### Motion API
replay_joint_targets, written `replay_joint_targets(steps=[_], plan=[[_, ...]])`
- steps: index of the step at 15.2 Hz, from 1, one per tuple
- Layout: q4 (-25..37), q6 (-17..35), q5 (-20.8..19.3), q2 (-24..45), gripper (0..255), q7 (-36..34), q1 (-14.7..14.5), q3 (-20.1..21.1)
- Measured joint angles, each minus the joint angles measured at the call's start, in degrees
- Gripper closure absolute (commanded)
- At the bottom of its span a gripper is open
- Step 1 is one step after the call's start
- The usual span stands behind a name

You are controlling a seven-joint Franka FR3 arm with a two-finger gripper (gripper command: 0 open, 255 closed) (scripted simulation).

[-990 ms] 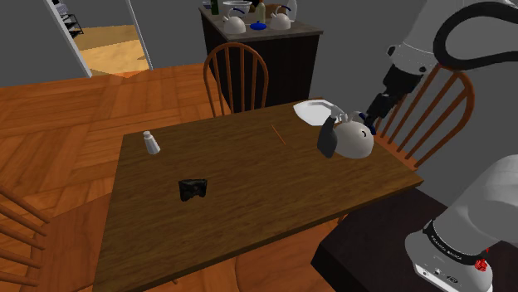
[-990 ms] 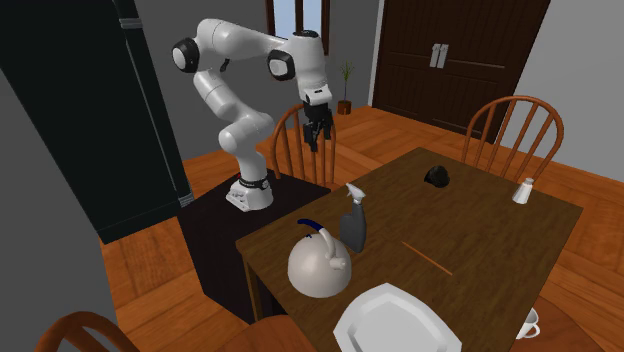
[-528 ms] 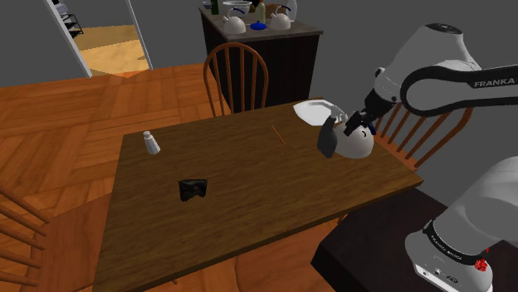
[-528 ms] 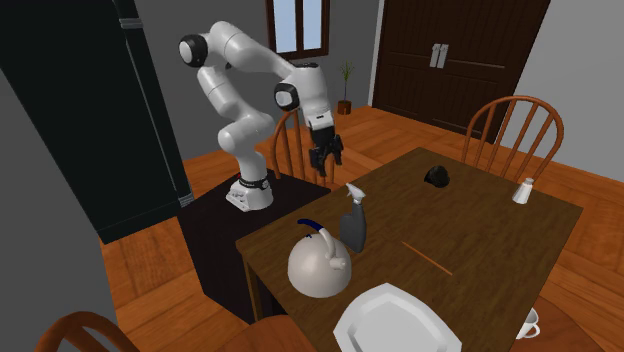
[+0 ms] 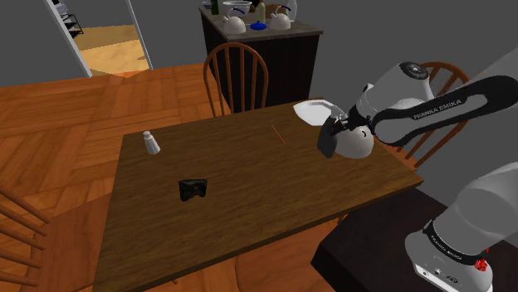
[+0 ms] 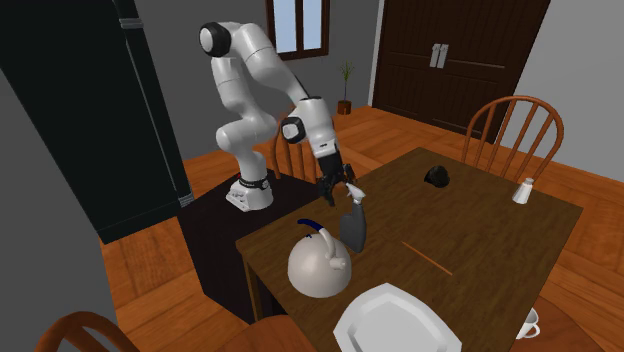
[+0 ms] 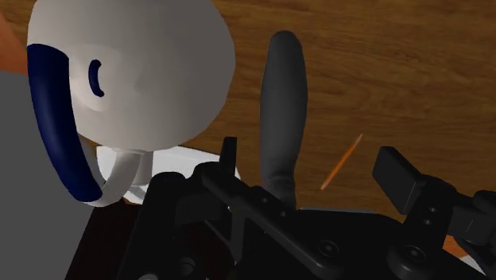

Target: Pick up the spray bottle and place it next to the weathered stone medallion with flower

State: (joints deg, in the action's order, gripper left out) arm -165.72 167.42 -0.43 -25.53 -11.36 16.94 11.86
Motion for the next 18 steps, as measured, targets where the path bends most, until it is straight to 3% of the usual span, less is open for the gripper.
replay_joint_targets(steps=[3, 7, 8, 9, 10, 12, 16, 17, 18], plan=[[1.2, 9.7, -4.7, 7.4, 0, -6.2, 10.0, 8.6], [2.7, 14.2, -8.6, 12.1, 0, -9.6, 19.8, 17.0], [3.2, 15.2, -9.7, 13.2, 0, -10.5, 23.4, 20.3], [3.9, 16.3, -11.3, 14.6, 0, -11.6, 29.2, 25.5], [4.1, 16.9, -11.9, 15.1, 0, -12.3, 32.5, 28.7], [4.3, 17.5, -12.4, 15.6, 0, -12.8, 35.3, 31.3], [4.4, 17.7, -12.6, 15.8, 0, -12.9, 36.3, 32.3], [4.4, 17.7, -12.6, 15.8, 255, -12.9, 36.3, 32.3], [4.4, 17.7, -12.6, 15.8, 255, -12.9, 36.4, 32.4]])
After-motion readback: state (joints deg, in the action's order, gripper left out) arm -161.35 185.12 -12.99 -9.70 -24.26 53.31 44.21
